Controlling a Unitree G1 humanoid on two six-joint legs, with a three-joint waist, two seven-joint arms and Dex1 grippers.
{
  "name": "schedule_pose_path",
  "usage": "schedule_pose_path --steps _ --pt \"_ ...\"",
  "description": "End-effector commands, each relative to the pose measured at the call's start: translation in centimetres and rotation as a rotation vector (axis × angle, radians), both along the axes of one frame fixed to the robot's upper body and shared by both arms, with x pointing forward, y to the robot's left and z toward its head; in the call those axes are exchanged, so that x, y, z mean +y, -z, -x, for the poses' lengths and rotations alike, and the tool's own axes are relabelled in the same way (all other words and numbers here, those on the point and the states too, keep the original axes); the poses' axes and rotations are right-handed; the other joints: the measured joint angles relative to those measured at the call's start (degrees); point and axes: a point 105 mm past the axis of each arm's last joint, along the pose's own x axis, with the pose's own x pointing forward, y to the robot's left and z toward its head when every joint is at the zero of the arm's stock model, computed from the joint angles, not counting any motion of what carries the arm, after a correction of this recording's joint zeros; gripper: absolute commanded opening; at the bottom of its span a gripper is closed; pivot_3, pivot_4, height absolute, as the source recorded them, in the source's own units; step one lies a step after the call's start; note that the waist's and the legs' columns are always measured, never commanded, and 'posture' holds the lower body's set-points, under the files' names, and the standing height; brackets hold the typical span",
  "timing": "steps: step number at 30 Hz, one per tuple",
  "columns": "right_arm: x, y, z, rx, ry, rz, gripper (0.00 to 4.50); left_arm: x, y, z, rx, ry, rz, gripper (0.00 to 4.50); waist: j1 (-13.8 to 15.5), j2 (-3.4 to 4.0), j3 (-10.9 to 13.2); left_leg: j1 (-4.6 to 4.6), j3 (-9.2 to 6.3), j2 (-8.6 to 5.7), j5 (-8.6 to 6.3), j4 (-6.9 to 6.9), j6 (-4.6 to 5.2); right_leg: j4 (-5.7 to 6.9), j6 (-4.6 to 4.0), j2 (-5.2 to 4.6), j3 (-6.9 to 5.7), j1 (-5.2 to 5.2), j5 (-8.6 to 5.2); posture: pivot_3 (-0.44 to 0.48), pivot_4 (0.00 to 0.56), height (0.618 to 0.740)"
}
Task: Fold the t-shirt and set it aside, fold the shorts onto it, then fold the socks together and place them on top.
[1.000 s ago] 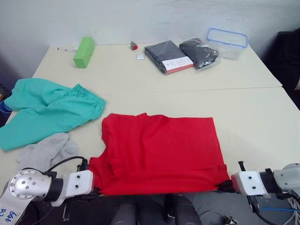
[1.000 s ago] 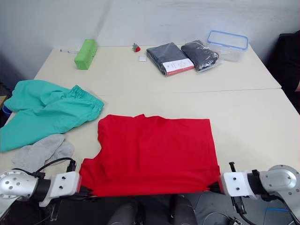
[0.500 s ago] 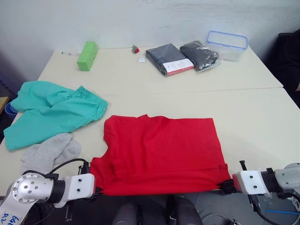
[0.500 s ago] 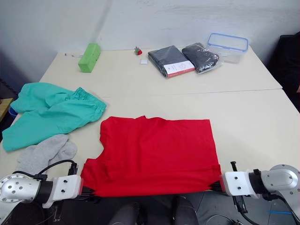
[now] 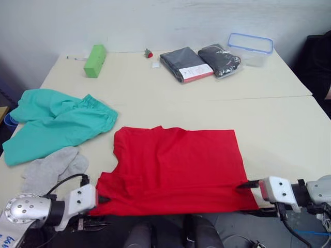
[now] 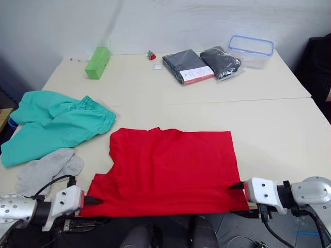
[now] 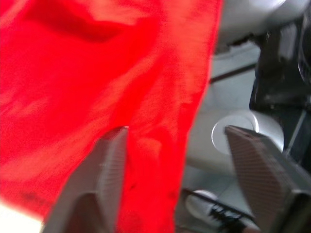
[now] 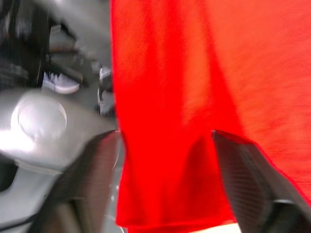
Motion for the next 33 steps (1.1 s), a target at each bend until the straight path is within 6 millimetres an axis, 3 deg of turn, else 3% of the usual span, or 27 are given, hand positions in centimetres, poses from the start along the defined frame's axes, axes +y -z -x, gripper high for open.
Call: schedule_pose_path --steps 1,5,10,11,15,19,23,26,33 --pt "0.4 -2.9 -0.5 0.029 0.018 -0.088 3.72 -0.3 -3.4 -0.4 0.031 -0.001 0.111 4.01 -0.03 -0.30 0.19 -0.02 -0.03 0.03 0.01 0.00 -0.04 0.02 -0.01 0.02 -0.02 -0.01 0.00 0.000 0.150 0.740" --pt "0.3 -4.8 -2.2 0.066 0.100 -0.177 3.72 -0.3 -6.7 -2.0 0.042 -0.027 0.204 4.01 -0.06 -0.45 0.39 -0.07 -0.10 0.05 0.01 0.02 -0.15 0.01 -0.02 0.02 -0.06 -0.05 -0.01 0.000 0.150 0.740" --pt "0.5 -6.4 -4.3 0.102 0.188 -0.280 3.72 -0.5 -9.0 -4.5 0.024 -0.086 0.266 4.01 -0.06 -0.18 0.61 -0.22 -0.07 0.02 0.09 0.01 -0.49 -0.03 -0.01 0.02 -0.06 -0.15 -0.02 0.000 0.150 0.740" --pt "0.5 -6.5 -5.1 0.098 0.223 -0.295 3.72 -0.3 -9.2 -5.7 0.002 -0.132 0.264 4.01 -0.09 -0.18 0.62 -0.25 -0.07 0.02 0.10 0.01 -0.53 -0.02 -0.01 0.03 -0.07 -0.17 -0.02 0.000 0.150 0.740" --pt "0.8 -6.8 -9.9 0.025 0.403 -0.352 3.72 0.3 -8.7 -12.0 -0.072 -0.359 0.224 4.01 -0.08 -0.28 0.68 -0.15 -0.04 -0.02 0.23 0.08 -0.65 0.08 0.13 0.13 -0.06 -0.06 0.07 0.000 0.150 0.740" --pt "0.8 -6.5 -13.2 0.011 0.520 -0.359 3.72 -0.1 -7.6 -15.7 -0.067 -0.433 0.202 4.01 -0.12 -0.30 0.70 -0.27 0.13 -0.04 0.34 0.07 -0.72 0.20 0.19 0.25 0.07 -0.26 0.12 0.000 0.150 0.740" --pt "-0.3 -5.0 -15.5 -0.018 0.629 -0.271 3.72 -0.7 -7.2 -17.7 -0.030 -0.465 0.227 4.01 -0.11 -0.43 0.66 -0.98 0.33 -0.02 0.53 0.20 -0.75 0.66 0.20 0.70 0.15 -1.13 0.12 0.000 0.150 0.740" --pt "-1.0 -4.3 -16.8 -0.030 0.701 -0.238 3.72 -0.7 -6.8 -18.8 -0.023 -0.481 0.227 4.01 -0.20 -0.49 0.70 -1.02 0.73 -0.01 0.53 0.19 -0.75 0.63 0.20 0.78 -0.19 -1.18 0.12 0.000 0.150 0.740" --pt "-0.9 -2.8 -17.3 -0.010 0.717 -0.201 3.72 -0.9 -6.0 -19.4 0.033 -0.495 0.243 4.01 -1.25 -0.50 0.70 -0.94 0.68 0.00 0.60 0.22 -0.74 0.75 0.25 0.74 -0.02 -1.18 0.14 0.000 0.150 0.740"
